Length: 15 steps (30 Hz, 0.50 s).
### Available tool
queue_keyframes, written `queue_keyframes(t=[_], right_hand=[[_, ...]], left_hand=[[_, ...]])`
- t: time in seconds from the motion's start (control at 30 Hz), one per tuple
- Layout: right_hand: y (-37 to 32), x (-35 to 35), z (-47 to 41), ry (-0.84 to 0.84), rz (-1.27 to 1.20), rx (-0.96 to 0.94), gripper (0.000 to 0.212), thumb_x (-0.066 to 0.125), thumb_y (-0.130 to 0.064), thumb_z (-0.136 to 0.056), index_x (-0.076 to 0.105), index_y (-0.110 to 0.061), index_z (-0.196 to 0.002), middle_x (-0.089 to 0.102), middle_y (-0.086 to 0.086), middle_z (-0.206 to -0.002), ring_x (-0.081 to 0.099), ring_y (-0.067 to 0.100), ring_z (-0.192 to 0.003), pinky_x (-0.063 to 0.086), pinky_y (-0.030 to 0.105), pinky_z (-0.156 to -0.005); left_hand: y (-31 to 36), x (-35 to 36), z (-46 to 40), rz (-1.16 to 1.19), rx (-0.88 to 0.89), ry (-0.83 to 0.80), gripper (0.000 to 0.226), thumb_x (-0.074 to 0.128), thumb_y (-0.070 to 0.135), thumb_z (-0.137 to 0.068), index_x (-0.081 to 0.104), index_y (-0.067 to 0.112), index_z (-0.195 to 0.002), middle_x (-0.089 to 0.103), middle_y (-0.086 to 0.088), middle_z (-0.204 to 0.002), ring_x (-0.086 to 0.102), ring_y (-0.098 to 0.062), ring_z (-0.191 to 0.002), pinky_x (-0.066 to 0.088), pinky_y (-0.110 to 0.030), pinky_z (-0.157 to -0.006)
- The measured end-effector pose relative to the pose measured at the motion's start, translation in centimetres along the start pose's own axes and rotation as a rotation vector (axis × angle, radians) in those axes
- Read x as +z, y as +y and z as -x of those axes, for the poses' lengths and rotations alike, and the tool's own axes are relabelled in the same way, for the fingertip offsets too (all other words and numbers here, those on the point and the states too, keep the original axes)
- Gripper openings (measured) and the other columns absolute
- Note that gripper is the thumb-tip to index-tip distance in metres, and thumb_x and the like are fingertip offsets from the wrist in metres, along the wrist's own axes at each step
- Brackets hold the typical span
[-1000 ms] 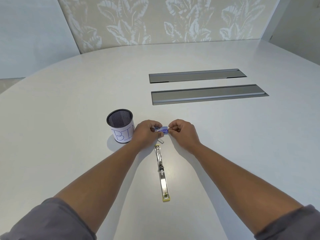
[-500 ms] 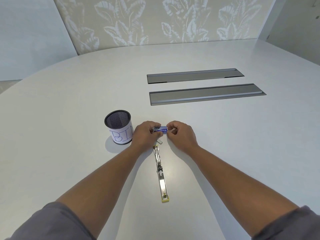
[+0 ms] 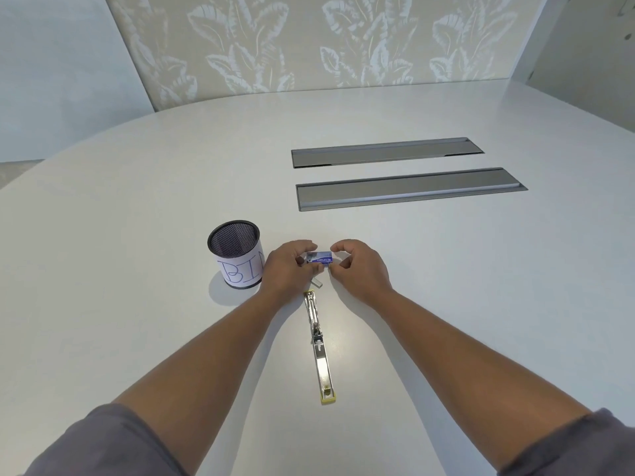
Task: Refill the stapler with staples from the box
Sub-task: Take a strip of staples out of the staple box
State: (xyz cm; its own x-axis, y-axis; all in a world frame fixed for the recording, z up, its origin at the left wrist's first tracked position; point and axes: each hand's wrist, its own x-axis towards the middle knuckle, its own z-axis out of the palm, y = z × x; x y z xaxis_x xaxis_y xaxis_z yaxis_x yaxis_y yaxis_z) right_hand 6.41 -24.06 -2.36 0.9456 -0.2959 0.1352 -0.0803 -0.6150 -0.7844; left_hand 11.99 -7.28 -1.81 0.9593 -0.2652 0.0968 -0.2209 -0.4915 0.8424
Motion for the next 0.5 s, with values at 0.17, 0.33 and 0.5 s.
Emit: queue_keyframes(t=[0.17, 0.33, 0.5], right_hand=[[-0.4, -0.2, 0.9, 0.028, -0.039, -0.078, 0.021, 0.066, -0.025, -0.072, 0.065, -0.035, -0.091, 0.056, -0.021, -0.102, 0.062, 0.0, -0.068, 0.041, 0.021, -0.066], [-0.7, -0.2, 2.4, -0.01, -0.012, -0.073, 0.015, 0.069, -0.033, -0.071, 0.06, -0.043, -0.077, 0.062, -0.02, -0.09, 0.057, -0.003, -0.071, 0.038, 0.021, -0.065], [-1.1, 0.1, 3.6, -0.073, 0.071, -0.073, 0.016, 0.071, -0.039, -0.074, 0.068, -0.037, -0.09, 0.063, -0.018, -0.096, 0.057, -0.001, -0.084, 0.045, 0.027, -0.076]], left_hand=[[-0.1, -0.4, 0.7, 0.084, 0.023, 0.018, 0.038, 0.082, 0.013, -0.081, 0.073, 0.022, -0.117, 0.063, 0.012, -0.126, 0.061, -0.007, -0.078, 0.051, -0.018, -0.076], [0.1, -0.6, 2.3, 0.071, 0.08, 0.087, 0.023, 0.076, 0.004, -0.084, 0.076, 0.017, -0.103, 0.062, 0.005, -0.121, 0.061, -0.002, -0.071, 0.048, -0.009, -0.07], [0.0, -0.9, 4.1, 0.023, 0.056, 0.083, 0.019, 0.07, 0.004, -0.088, 0.076, 0.013, -0.103, 0.07, 0.0, -0.098, 0.064, -0.007, -0.076, 0.047, -0.017, -0.072]])
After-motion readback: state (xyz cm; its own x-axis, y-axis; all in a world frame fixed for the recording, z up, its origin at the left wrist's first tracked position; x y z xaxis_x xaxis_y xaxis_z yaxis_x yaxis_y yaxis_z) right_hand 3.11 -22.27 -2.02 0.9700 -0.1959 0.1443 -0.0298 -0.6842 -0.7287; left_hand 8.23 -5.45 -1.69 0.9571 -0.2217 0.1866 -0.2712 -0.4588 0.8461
